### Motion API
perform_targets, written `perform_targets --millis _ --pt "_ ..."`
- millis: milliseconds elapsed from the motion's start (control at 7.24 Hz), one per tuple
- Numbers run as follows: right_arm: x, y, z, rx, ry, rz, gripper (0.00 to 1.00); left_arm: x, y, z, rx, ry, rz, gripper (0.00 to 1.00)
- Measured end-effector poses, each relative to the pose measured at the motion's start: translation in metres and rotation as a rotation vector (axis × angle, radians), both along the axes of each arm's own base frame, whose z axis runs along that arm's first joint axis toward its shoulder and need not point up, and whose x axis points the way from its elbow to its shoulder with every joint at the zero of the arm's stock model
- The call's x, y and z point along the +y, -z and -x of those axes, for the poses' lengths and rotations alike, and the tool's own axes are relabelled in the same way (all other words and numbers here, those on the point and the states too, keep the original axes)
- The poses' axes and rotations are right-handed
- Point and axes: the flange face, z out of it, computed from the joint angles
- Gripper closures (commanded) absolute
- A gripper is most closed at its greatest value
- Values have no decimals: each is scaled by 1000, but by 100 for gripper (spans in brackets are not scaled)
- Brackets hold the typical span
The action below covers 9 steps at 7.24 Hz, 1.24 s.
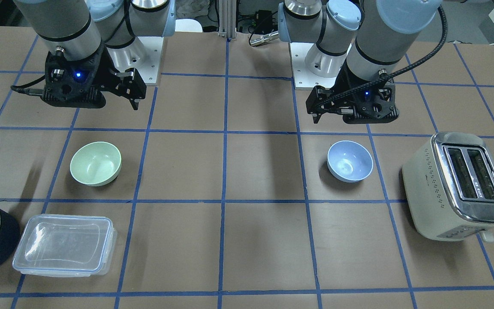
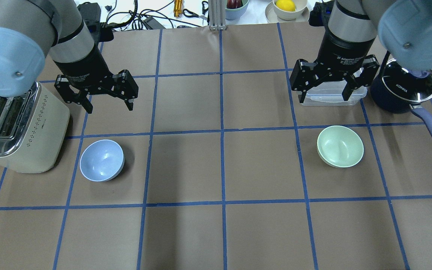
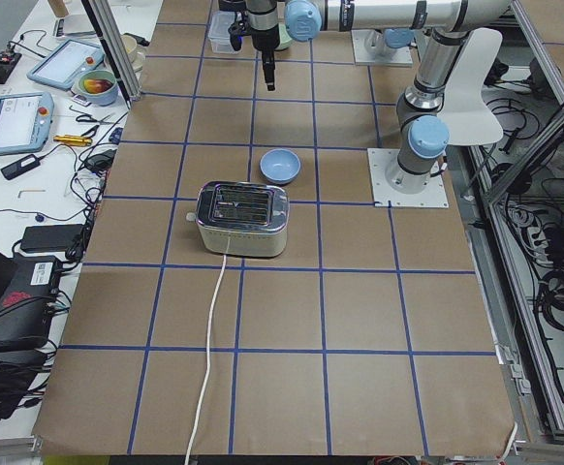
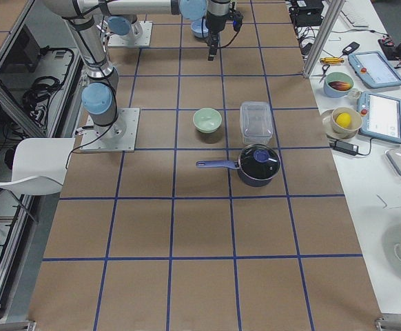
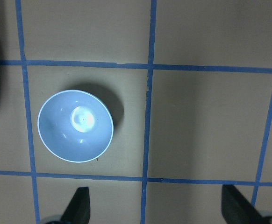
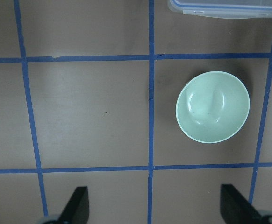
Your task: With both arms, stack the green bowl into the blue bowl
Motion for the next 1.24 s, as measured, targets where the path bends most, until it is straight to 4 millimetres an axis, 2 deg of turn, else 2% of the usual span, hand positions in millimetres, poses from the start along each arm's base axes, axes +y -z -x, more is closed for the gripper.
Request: perform_targets --millis 276,415,553,829,967,1244 --pt "0 0 1 10 -2 -1 0 -6 10 -8 2 -13 -16 0" --pt "0 1 1 11 -3 -1 0 -13 24 -20 3 -31 -21 0" --pt "0 1 1 11 -2 -1 0 -20 44 -42 4 -58 -24 0" --pt "-1 2 1 12 -1 -2 0 -21 92 -81 8 -99 -32 0" --pt "-1 2 1 12 -1 -3 0 -18 117 -96 -10 -111 -47 0" --pt "-1 2 1 12 -1 -3 0 -14 150 -122 -61 -70 -108 0"
